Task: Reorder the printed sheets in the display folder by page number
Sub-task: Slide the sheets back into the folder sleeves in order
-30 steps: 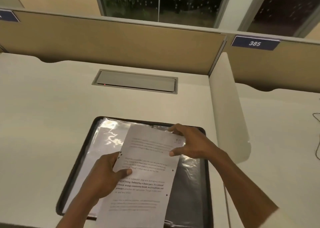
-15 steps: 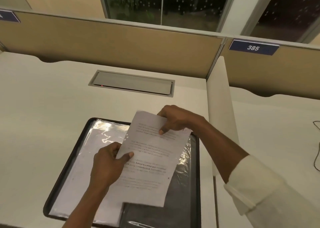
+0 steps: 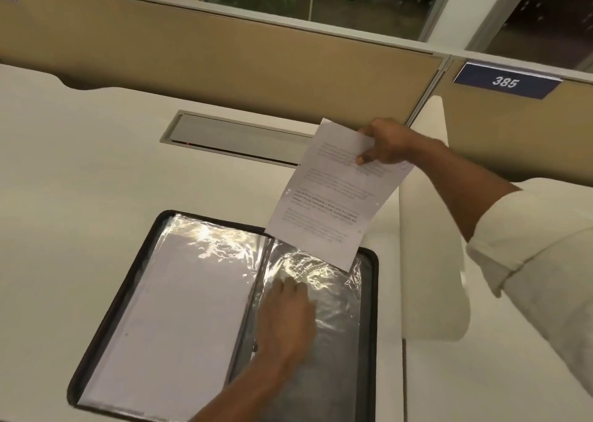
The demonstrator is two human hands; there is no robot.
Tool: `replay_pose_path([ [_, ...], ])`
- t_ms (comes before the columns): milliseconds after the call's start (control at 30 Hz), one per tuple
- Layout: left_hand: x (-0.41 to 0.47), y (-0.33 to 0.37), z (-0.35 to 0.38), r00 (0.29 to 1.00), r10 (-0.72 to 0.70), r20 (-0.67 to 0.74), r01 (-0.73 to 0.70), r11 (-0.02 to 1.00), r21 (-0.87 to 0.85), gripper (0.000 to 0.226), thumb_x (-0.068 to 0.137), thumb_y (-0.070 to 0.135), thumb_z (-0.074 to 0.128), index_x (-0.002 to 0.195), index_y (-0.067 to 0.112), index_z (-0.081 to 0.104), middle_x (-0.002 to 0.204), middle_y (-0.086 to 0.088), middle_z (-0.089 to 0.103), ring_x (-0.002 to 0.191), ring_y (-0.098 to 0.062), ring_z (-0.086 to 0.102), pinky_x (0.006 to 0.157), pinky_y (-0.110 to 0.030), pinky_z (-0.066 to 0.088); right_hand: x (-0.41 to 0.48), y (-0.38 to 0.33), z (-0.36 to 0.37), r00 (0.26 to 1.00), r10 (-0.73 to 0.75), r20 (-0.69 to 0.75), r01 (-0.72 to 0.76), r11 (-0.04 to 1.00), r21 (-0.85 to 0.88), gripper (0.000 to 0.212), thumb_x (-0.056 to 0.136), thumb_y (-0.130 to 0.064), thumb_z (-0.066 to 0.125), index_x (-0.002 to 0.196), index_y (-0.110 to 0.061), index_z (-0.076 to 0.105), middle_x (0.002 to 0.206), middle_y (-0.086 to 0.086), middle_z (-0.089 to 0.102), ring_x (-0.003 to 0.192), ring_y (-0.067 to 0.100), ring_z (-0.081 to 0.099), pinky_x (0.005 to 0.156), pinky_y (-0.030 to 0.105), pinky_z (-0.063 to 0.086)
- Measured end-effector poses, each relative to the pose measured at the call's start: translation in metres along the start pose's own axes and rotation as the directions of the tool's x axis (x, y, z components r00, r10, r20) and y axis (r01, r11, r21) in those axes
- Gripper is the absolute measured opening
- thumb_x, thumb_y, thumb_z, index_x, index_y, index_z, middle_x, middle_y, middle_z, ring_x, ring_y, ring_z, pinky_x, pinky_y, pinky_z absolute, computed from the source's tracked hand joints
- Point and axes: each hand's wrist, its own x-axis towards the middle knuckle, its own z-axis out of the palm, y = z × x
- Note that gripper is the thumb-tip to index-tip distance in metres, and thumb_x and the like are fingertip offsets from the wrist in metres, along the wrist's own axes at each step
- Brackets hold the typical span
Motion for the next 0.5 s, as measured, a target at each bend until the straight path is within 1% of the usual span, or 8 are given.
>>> replay_pose_path([
  [67,0.007,0.018,0.019,0.999,0.018,0.032,-0.017,1.0,-0.017,0.043,0.107,0.047,0.047,0.135,0.017,0.061,0.147,-0.003,0.052,0.137,-0.022,0.045,0.112,-0.038,0.044,0.003,0.011,-0.002,1.0,0.013,0.002,-0.013,1.0,0.022,0.04,0.084,-0.023,0.088,0.119,-0.008,0.075,0.104,0.008,0.071,0.096,0.028,0.061,0.081,0.033,0.047],
  [133,0.016,0.038,0.033,0.999,0.002,0.045,-0.001,1.0,-0.022,0.058,0.101,0.059,0.054,0.14,0.016,0.06,0.156,-0.006,0.045,0.144,-0.027,0.041,0.118,-0.044,0.04,0.007,0.022,-0.003,1.0,0.017,0.015,-0.018,0.999,0.032,0.04,0.085,-0.023,0.088,0.12,-0.008,0.074,0.102,0.005,0.069,0.094,0.026,0.06,0.079,0.03,0.044],
  [200,0.027,0.056,0.044,0.998,-0.042,0.054,0.042,0.999,-0.002,0.074,0.094,0.07,0.057,0.142,0.013,0.058,0.16,-0.012,0.041,0.148,-0.033,0.038,0.119,-0.051,0.038,0.011,0.031,-0.004,0.999,0.03,0.014,-0.03,0.999,0.034,0.039,0.085,-0.023,0.088,0.118,-0.007,0.074,0.101,0.005,0.068,0.092,0.027,0.061,0.078,0.03,0.043],
  [267,0.038,0.072,0.05,0.995,-0.084,0.058,0.082,0.996,0.038,0.088,0.089,0.079,0.057,0.144,0.01,0.055,0.161,-0.019,0.041,0.148,-0.039,0.038,0.116,-0.058,0.036,0.016,0.039,-0.005,0.999,0.045,0.007,-0.045,0.999,0.021,0.043,0.083,-0.027,0.089,0.117,-0.006,0.074,0.106,0.009,0.072,0.094,0.031,0.063,0.079,0.034,0.049],
  [300,0.043,0.079,0.052,0.993,-0.098,0.063,0.094,0.993,0.064,0.094,0.089,0.081,0.054,0.148,0.007,0.05,0.163,-0.022,0.038,0.149,-0.042,0.035,0.116,-0.061,0.033,0.018,0.043,-0.006,0.999,0.043,0.005,-0.043,0.999,0.011,0.045,0.083,-0.028,0.089,0.119,-0.006,0.074,0.109,0.011,0.073,0.097,0.032,0.065,0.083,0.038,0.053],
  [367,0.051,0.09,0.056,0.987,-0.122,0.105,0.111,0.988,0.106,0.103,0.093,0.082,0.045,0.159,0.004,0.032,0.169,-0.025,0.022,0.155,-0.045,0.023,0.119,-0.066,0.024,0.019,0.048,-0.009,1.0,0.031,-0.004,-0.031,0.999,0.018,0.047,0.084,-0.026,0.088,0.126,-0.011,0.074,0.115,0.01,0.075,0.102,0.033,0.067,0.092,0.043,0.056],
  [433,0.057,0.098,0.058,0.982,-0.135,0.129,0.118,0.985,0.129,0.104,0.097,0.08,0.039,0.162,0.002,0.018,0.171,-0.027,0.012,0.157,-0.047,0.015,0.121,-0.069,0.019,0.022,0.053,-0.013,1.0,0.006,-0.03,-0.005,0.999,0.041,0.048,0.085,-0.023,0.087,0.131,-0.015,0.073,0.117,0.008,0.076,0.103,0.031,0.067,0.093,0.042,0.056],
  [500,0.061,0.102,0.058,0.981,-0.144,0.132,0.126,0.983,0.136,0.099,0.101,0.074,0.036,0.164,0.001,0.013,0.172,-0.028,0.007,0.158,-0.048,0.01,0.122,-0.07,0.015,0.027,0.059,-0.017,0.998,-0.015,-0.053,0.018,0.998,0.061,0.048,0.086,-0.022,0.086,0.132,-0.017,0.073,0.116,0.006,0.075,0.101,0.029,0.066,0.091,0.038,0.053],
])
